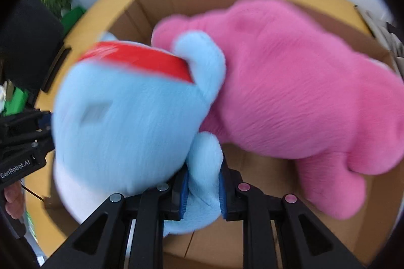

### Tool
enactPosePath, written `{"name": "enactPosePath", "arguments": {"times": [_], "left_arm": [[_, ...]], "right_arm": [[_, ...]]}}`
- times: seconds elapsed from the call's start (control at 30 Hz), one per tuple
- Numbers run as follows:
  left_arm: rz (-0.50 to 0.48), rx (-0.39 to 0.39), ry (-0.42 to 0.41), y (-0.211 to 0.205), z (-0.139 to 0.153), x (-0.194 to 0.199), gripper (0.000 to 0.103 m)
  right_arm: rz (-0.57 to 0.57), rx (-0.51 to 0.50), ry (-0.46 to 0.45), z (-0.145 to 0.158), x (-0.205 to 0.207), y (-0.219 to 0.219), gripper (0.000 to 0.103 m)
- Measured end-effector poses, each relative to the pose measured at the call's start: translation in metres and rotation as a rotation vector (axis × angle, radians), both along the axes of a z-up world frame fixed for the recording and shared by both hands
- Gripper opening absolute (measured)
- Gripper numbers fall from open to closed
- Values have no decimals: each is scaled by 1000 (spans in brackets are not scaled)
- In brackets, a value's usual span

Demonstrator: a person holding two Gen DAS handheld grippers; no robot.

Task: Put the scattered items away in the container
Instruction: 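Lift the blue bear with the right gripper and lower it into the box, then open the right gripper and move it to the pink-and-teal pig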

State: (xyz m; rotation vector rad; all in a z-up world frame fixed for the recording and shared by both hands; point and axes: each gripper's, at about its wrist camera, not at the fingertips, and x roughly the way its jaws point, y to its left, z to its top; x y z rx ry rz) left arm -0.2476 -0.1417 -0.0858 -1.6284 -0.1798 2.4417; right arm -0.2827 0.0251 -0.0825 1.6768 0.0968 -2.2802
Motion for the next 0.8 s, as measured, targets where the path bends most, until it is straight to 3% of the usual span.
{"name": "enactPosePath", "arguments": {"times": [0.1, 0.23, 0.37, 0.5, 0.53, 0.57, 0.63, 0.8], "left_arm": [[22, 1, 15, -3, -1, 3, 23], [11, -60, 38, 5, 1, 15, 25], [45, -49, 43, 3, 8, 35, 29], [102, -65, 83, 4, 28, 69, 36], [117, -71, 92, 7, 33, 78, 44], [133, -80, 102, 12, 37, 86, 65], [166, -97, 123, 21, 46, 103, 89], [226, -119, 158, 42, 62, 145, 93]], "right_arm": [[2, -2, 4, -8, -2, -4, 18], [8, -4, -17, -8, 3, -2, 20], [-3, 14, 4, -3, 15, 4, 29], [-22, 23, 75, 15, 40, 21, 62], [-25, 15, 92, 20, 49, 25, 65], [-28, 10, 112, 28, 59, 31, 65], [-23, 18, 139, 38, 81, 38, 69], [-1, 34, 164, 58, 130, 42, 70]]}}
